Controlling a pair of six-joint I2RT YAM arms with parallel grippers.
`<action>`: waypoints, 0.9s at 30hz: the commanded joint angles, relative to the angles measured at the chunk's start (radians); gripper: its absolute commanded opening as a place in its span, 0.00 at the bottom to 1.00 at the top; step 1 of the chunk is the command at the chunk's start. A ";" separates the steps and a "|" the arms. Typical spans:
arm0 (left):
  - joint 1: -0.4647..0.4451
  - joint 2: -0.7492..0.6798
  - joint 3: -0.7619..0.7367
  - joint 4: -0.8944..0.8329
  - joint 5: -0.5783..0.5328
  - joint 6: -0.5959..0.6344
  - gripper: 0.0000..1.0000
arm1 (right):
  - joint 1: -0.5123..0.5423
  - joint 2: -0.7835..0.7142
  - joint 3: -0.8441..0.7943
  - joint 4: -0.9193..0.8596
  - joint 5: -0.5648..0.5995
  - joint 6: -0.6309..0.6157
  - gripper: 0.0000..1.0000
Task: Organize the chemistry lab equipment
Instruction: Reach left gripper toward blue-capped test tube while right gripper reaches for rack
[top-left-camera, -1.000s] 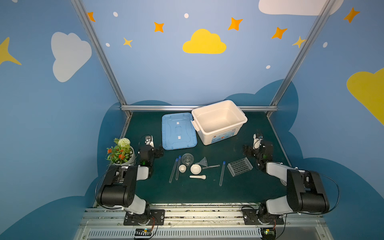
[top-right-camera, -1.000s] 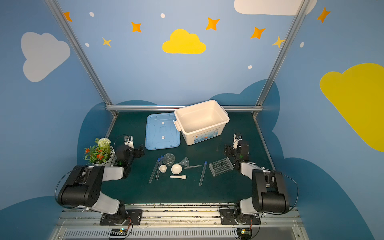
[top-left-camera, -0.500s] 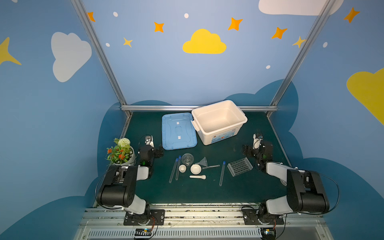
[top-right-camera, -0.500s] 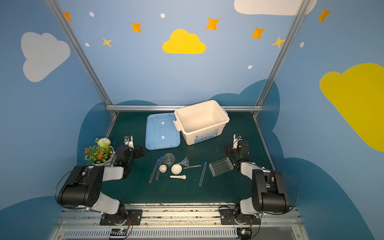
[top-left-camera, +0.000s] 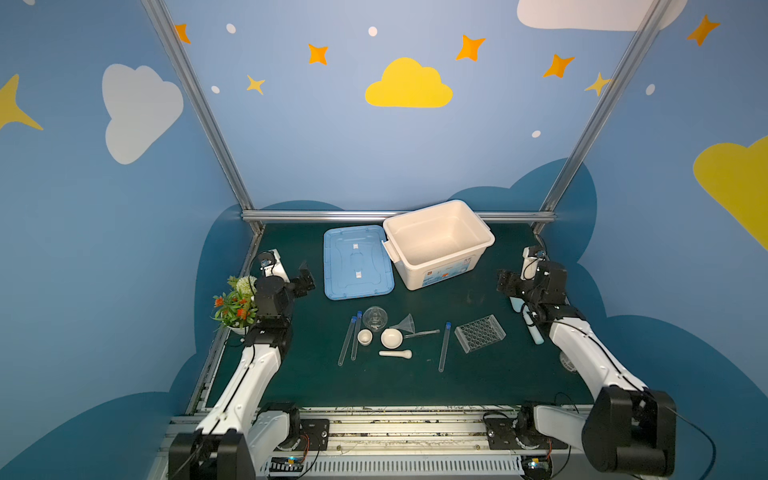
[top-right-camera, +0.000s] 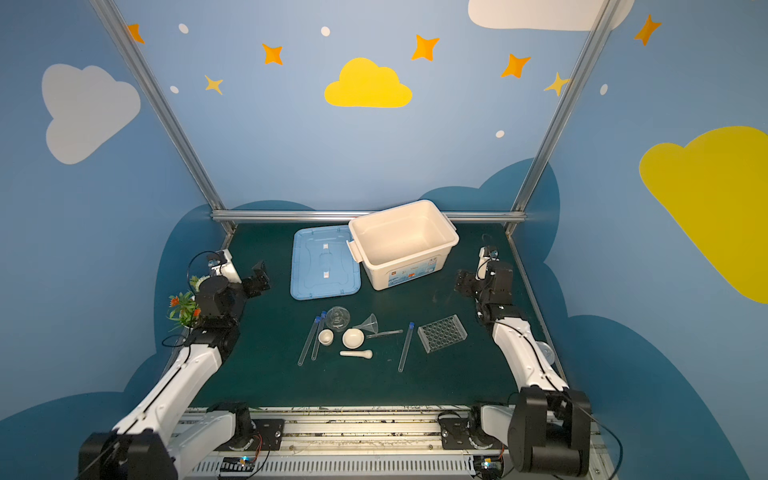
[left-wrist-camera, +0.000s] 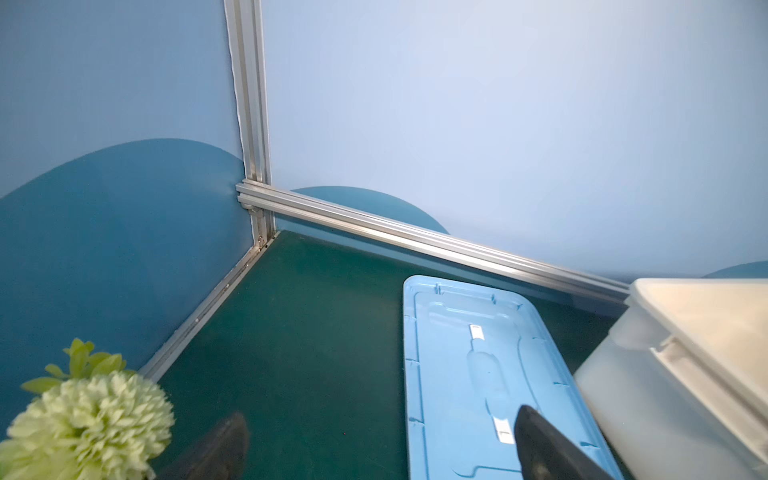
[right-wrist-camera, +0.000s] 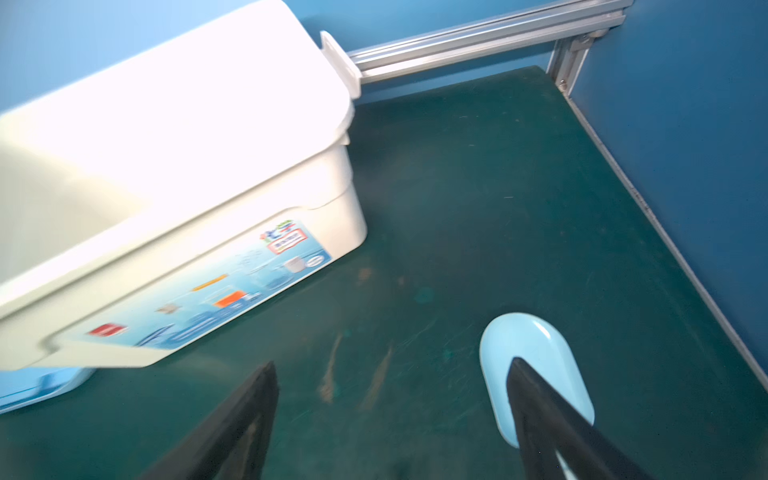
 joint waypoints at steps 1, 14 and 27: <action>-0.067 -0.082 -0.024 -0.232 0.000 -0.083 1.00 | 0.002 -0.056 0.000 -0.200 -0.109 0.073 0.83; -0.533 -0.230 0.009 -0.450 -0.250 -0.031 1.00 | 0.204 -0.224 -0.086 -0.214 -0.195 0.237 0.81; -0.950 0.062 0.086 -0.334 -0.338 -0.075 1.00 | 0.399 -0.165 -0.110 -0.229 -0.073 0.332 0.70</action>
